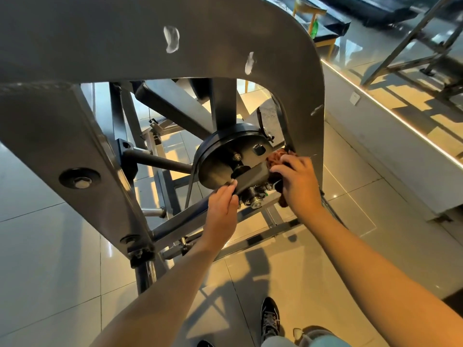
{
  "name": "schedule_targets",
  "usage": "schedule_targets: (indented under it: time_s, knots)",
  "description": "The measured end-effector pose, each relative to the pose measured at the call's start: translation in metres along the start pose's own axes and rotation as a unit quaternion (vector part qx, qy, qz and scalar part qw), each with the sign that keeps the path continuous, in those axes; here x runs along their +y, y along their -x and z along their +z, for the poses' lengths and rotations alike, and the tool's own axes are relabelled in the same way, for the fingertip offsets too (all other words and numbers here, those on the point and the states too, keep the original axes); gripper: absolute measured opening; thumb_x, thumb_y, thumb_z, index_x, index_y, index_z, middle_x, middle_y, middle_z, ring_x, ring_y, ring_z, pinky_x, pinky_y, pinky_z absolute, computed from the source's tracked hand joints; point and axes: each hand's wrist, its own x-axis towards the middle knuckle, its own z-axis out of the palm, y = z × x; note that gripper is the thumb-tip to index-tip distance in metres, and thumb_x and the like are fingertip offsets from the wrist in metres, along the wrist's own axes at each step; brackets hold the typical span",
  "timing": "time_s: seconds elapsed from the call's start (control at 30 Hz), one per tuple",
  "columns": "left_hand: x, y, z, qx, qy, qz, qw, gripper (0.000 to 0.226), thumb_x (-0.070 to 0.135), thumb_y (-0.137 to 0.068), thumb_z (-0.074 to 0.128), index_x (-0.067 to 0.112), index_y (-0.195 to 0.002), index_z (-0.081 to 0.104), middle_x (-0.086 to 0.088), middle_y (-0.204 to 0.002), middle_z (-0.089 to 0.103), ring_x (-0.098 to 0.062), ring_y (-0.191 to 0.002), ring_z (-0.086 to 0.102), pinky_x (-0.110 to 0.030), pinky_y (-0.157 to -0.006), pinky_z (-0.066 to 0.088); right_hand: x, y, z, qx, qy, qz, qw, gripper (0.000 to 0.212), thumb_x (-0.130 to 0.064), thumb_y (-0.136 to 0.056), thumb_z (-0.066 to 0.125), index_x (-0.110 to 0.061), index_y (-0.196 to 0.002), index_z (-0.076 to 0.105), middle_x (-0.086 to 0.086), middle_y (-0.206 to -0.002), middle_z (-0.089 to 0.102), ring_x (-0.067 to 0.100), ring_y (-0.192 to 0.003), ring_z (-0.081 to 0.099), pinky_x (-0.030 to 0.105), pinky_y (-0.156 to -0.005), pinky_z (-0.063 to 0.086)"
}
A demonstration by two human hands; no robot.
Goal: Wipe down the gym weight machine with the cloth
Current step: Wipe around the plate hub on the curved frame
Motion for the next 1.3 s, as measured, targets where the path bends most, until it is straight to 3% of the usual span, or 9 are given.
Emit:
schedule_targets:
  time_s: [0.13,0.23,0.33,0.43,0.6,0.77,0.93,1.1,1.3]
  knots:
    - [0.009,-0.007,0.002,0.007,-0.006,0.030,1.000,0.040,0.031,-0.111,0.032,0.024,-0.146,0.049,0.007,-0.139,0.053,-0.010,-0.134,0.040,-0.038,-0.117,0.036,-0.027,0.006,0.017,-0.020,-0.012,-0.043,0.999,0.040,0.001,-0.081,0.074,-0.022,-0.114,0.074,0.001,-0.128,0.062,0.022,-0.121,0.042,0.034,-0.102,0.043]
    - [0.024,-0.018,0.009,-0.012,-0.004,0.068,0.998,0.036,0.031,-0.112,0.032,0.025,-0.141,0.052,0.009,-0.138,0.055,-0.007,-0.132,0.043,-0.020,-0.113,0.034,-0.029,0.014,0.019,-0.071,-0.003,-0.115,0.991,0.044,-0.002,-0.081,0.077,-0.024,-0.118,0.073,0.001,-0.133,0.061,0.021,-0.124,0.042,0.026,-0.100,0.033]
    - [0.033,-0.028,0.014,-0.022,-0.060,0.076,0.995,0.039,0.032,-0.111,0.032,0.025,-0.147,0.046,0.008,-0.144,0.052,-0.008,-0.136,0.040,0.003,-0.101,0.017,-0.010,0.014,0.013,-0.017,-0.010,-0.031,0.999,0.040,0.001,-0.077,0.078,-0.022,-0.110,0.074,0.002,-0.132,0.060,0.028,-0.123,0.048,0.023,-0.097,0.033]
    - [0.036,-0.024,0.012,-0.031,-0.094,0.089,0.991,0.041,0.029,-0.111,0.033,0.022,-0.150,0.043,0.007,-0.148,0.048,-0.008,-0.139,0.035,0.009,-0.095,0.010,0.012,0.027,0.010,0.070,-0.109,0.109,0.986,0.028,0.003,-0.085,0.071,-0.020,-0.101,0.075,0.003,-0.125,0.060,0.024,-0.118,0.050,0.004,-0.098,0.025]
    - [0.051,-0.032,0.022,-0.065,-0.092,0.129,0.985,0.042,0.025,-0.110,0.035,0.018,-0.151,0.043,0.003,-0.150,0.046,-0.010,-0.143,0.032,-0.020,-0.118,0.021,0.004,0.026,0.000,0.141,-0.337,0.294,0.883,0.024,-0.012,-0.098,0.061,-0.035,-0.104,0.058,-0.006,-0.118,0.057,0.015,-0.110,0.058,0.015,-0.087,0.045]
    - [0.050,-0.042,0.032,-0.065,-0.092,0.135,0.984,0.042,0.026,-0.111,0.034,0.025,-0.152,0.039,0.007,-0.154,0.041,-0.013,-0.147,0.026,-0.018,-0.116,0.013,-0.026,0.005,-0.002,0.181,-0.480,0.363,0.778,0.025,-0.008,-0.098,0.060,-0.032,-0.096,0.057,-0.011,-0.104,0.059,0.014,-0.102,0.063,0.031,-0.085,0.059]
    - [0.045,-0.043,0.035,-0.052,-0.102,0.133,0.985,0.043,0.026,-0.111,0.035,0.024,-0.154,0.040,0.008,-0.158,0.038,-0.013,-0.150,0.021,-0.016,-0.116,0.008,-0.034,0.017,-0.002,0.109,-0.478,0.271,0.828,0.018,-0.005,-0.092,0.064,-0.022,-0.099,0.060,-0.007,-0.101,0.060,-0.005,-0.090,0.060,0.016,-0.076,0.052]
    - [0.043,-0.044,0.035,-0.058,-0.122,0.153,0.979,0.044,0.024,-0.111,0.034,0.022,-0.154,0.038,0.008,-0.158,0.037,-0.011,-0.150,0.020,0.003,-0.107,-0.001,-0.016,0.003,0.009,0.156,-0.453,0.389,0.787,0.018,-0.017,-0.088,0.064,-0.032,-0.094,0.058,-0.006,-0.116,0.048,0.022,-0.110,0.053,0.051,-0.093,0.057]
    - [0.038,-0.045,0.037,-0.054,-0.127,0.147,0.979,0.048,0.037,-0.108,0.028,0.026,-0.154,0.038,0.011,-0.160,0.034,-0.011,-0.151,0.020,-0.013,-0.115,0.002,-0.037,0.019,0.019,0.135,-0.358,0.290,0.877,0.017,-0.013,-0.096,0.063,-0.030,-0.093,0.061,-0.009,-0.106,0.060,0.010,-0.101,0.058,0.041,-0.094,0.055]
